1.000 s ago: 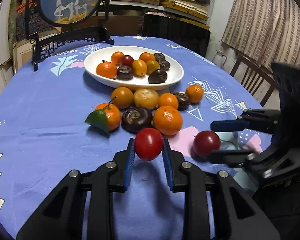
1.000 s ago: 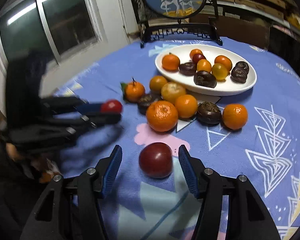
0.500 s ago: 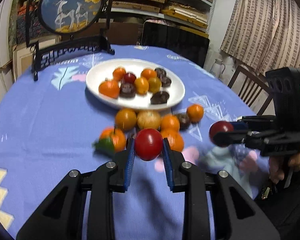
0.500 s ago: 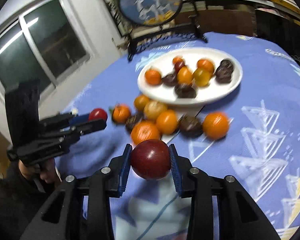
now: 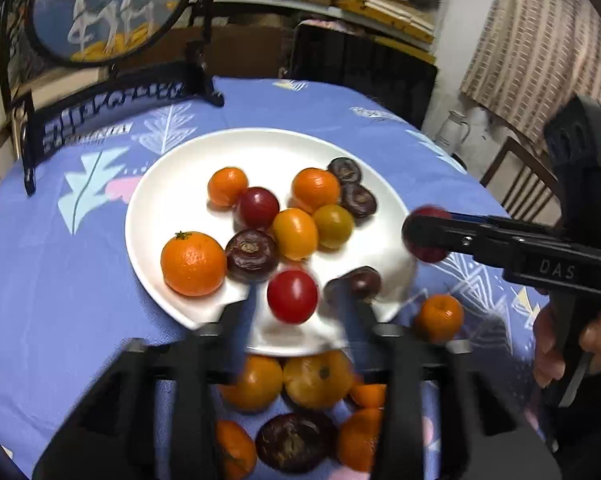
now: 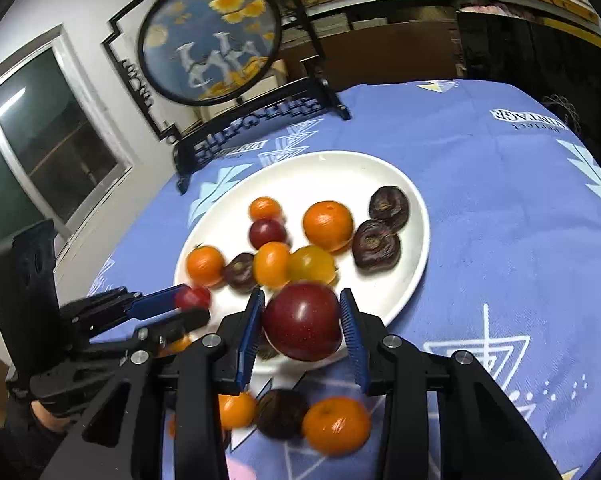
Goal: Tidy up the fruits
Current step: 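Place a red tomato on the plate with the left gripper while the right places a red plum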
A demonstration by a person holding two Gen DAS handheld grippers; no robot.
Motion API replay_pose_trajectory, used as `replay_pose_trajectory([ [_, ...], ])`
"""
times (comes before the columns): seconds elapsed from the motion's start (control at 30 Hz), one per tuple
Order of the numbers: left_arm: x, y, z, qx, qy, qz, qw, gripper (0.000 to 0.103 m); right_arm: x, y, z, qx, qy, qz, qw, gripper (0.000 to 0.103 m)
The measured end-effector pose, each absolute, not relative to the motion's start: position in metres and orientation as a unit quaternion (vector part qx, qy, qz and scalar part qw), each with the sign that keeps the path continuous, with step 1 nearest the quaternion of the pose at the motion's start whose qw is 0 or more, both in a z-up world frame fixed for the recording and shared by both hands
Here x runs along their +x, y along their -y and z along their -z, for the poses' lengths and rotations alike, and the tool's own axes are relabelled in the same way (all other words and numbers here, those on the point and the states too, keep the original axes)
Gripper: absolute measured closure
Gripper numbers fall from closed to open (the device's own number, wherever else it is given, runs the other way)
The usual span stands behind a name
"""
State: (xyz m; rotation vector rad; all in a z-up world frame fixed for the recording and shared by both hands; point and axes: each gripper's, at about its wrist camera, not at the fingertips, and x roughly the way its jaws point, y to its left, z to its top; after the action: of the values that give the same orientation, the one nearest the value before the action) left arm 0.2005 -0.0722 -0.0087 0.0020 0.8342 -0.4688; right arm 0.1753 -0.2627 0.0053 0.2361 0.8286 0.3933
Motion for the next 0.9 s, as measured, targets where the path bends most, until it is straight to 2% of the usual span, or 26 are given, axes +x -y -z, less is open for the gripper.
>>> replay_pose_trajectory([
  [0.03, 0.199, 0.068, 0.009, -0.009, -0.399, 0.227, 0.888, 0.041, 0.173, 0.266, -0.006, 0.121, -0.392, -0.192, 0.891, 0.048],
  [0.07, 0.196, 0.065, 0.007, -0.013, -0.395, 0.229, 0.890, 0.039, 0.168, 0.267, -0.007, 0.123, -0.383, -0.191, 0.895, 0.044],
  [0.3, 0.131, 0.047, 0.002, 0.037, -0.365, 0.238, 0.899, 0.039, 0.120, 0.287, -0.011, 0.111, -0.362, -0.179, 0.908, 0.044],
  [0.47, 0.102, 0.021, 0.015, 0.057, -0.381, 0.216, 0.897, 0.038, 0.095, 0.300, 0.007, 0.114, -0.377, -0.164, 0.905, 0.044],
  [0.9, 0.139, 0.008, 0.047, 0.035, -0.427, 0.180, 0.886, 0.039, 0.081, 0.295, 0.022, 0.109, -0.394, -0.160, 0.898, 0.044],
])
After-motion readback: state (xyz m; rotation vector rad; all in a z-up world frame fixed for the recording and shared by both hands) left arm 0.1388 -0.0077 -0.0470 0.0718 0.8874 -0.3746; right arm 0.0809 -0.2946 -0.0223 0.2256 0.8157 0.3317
